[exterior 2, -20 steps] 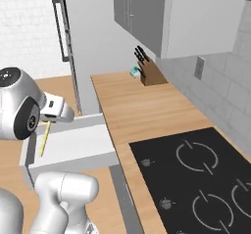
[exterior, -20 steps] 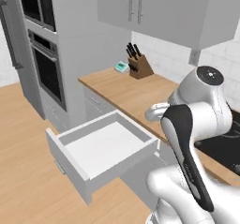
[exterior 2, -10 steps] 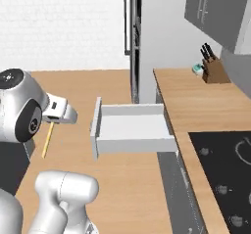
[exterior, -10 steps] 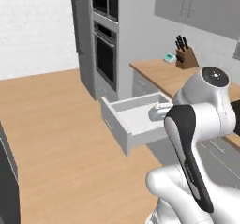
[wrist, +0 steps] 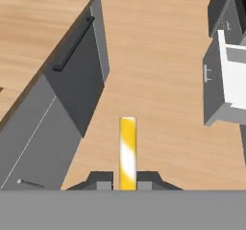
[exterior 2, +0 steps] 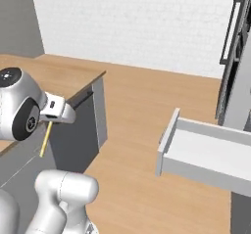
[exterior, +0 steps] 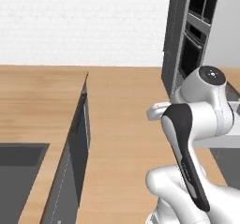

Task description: Take a straw from the drawer in front and place it inside the glass cup on the dining counter.

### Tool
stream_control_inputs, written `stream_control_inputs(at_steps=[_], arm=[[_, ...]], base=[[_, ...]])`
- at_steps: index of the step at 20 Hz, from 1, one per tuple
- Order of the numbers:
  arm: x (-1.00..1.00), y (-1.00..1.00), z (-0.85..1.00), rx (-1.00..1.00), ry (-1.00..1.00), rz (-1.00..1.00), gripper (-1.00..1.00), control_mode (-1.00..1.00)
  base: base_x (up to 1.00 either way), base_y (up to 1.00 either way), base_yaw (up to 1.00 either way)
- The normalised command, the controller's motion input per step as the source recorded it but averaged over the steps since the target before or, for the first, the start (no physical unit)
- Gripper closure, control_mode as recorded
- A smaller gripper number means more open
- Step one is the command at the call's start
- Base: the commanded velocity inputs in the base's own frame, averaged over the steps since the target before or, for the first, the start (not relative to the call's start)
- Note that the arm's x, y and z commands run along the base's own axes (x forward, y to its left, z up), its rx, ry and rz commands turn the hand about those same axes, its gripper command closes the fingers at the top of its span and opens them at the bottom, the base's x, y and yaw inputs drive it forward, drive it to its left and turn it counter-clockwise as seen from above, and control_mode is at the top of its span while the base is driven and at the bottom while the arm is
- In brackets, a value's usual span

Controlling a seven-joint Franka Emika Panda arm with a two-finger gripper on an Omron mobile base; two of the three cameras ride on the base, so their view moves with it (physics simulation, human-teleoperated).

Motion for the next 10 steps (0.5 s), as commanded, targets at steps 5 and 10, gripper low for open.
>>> stream_control_inputs(at_steps=[5, 10], arm=[[0.0, 0.0, 0.0, 0.0, 0.0, 0.0, 1.0, 1.0], [0.0, 0.0, 0.0, 0.0, 0.0, 0.0, 1.0, 1.0]], base=[[0.91, 0.0, 0.01], [1.0, 0.27, -0.23]])
